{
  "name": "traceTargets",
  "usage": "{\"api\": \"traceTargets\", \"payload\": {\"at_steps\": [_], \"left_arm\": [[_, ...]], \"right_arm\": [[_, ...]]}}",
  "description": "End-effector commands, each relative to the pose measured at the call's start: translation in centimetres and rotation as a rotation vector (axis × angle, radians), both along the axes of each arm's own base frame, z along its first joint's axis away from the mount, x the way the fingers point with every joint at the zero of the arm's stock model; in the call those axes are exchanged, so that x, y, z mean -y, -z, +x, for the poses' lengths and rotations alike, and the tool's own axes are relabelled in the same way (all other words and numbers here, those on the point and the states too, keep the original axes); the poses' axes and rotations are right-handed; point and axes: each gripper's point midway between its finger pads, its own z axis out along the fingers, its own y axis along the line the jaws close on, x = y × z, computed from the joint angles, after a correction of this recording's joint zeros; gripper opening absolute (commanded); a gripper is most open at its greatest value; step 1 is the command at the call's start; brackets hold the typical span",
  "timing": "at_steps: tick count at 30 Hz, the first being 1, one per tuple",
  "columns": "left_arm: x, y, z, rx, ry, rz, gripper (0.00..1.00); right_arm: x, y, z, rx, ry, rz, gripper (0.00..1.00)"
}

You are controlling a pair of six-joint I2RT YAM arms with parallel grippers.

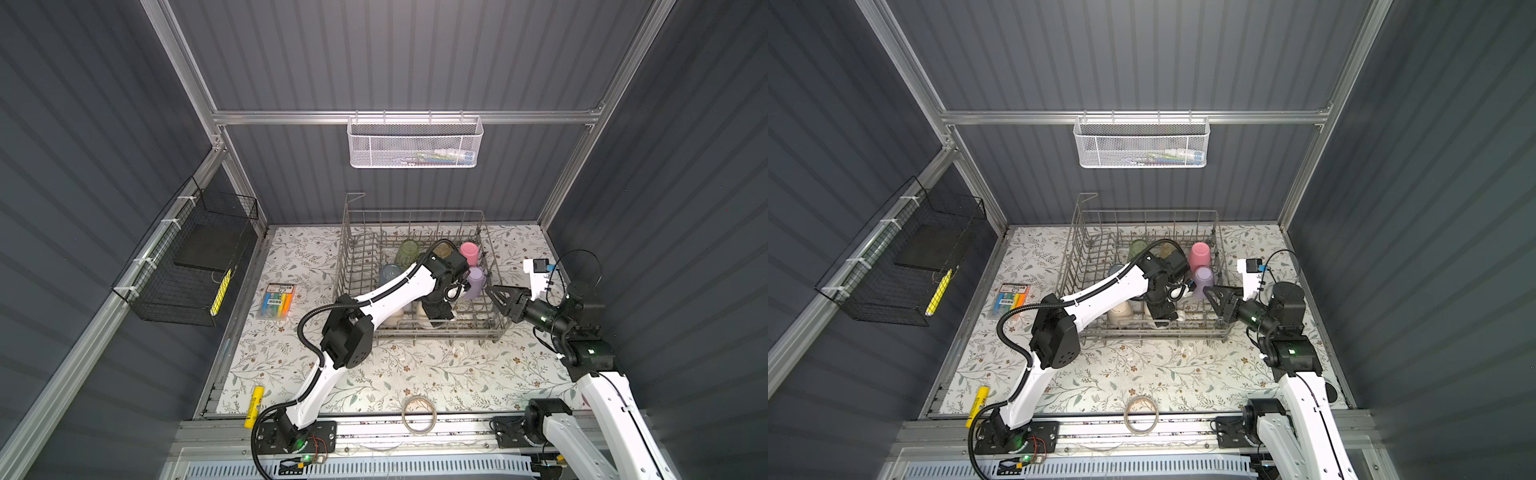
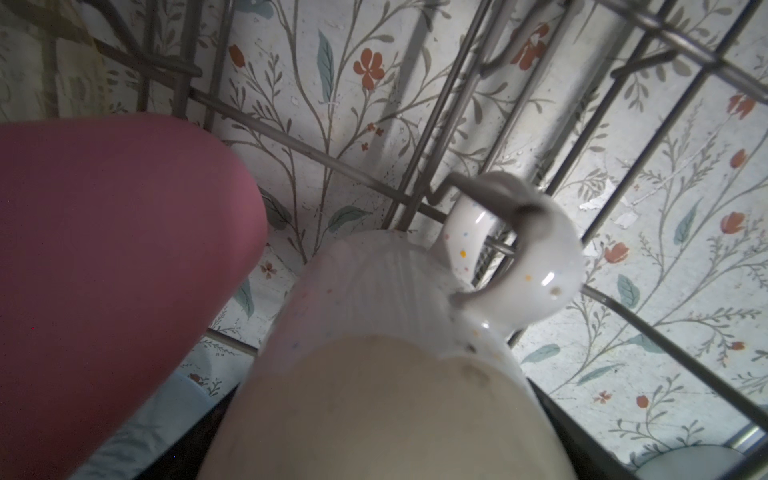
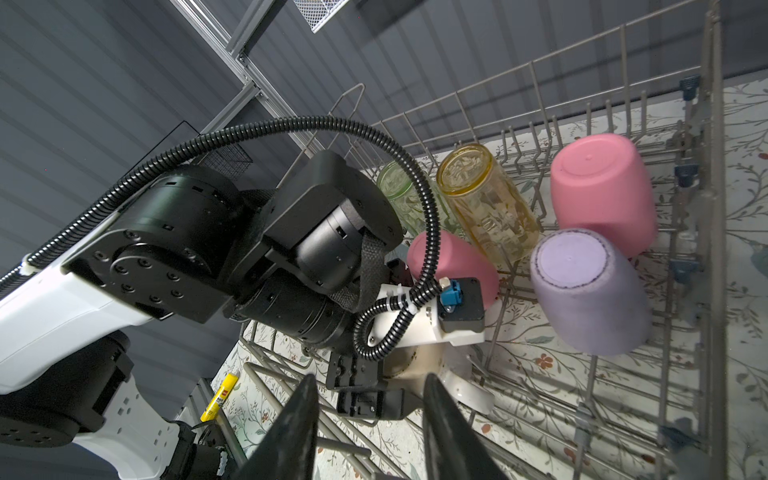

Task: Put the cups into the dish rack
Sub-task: 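Lower the speckled mug upside down into the rack beside the cream mug, then open the left gripper and lift it away from the speckled mug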

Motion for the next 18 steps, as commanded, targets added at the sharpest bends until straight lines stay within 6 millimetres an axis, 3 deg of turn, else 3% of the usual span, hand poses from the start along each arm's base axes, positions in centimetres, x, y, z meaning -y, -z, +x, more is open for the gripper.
{"api": "traceTargets", "payload": {"at_steps": [1,7,18], "left_arm": [[-1.4,-2.2,-1.1,-0.004,-0.004,0.029,0.89],[-1.4,-3.5,-1.0,0.018,-0.005,0.009,1.00],[-1.6,-5.0,-1.0,0.047,-0.004,-0.010,1.00]], "right_arm": [[-0.1,0.0,-0.1,0.003,-0.012,0.006,0.42],[-0.1,0.1,-0.1,0.001,-0.013,0.006,0.43],[-0.2,0.0,0.0,0.001,-0.019,0.009,0.45]]}}
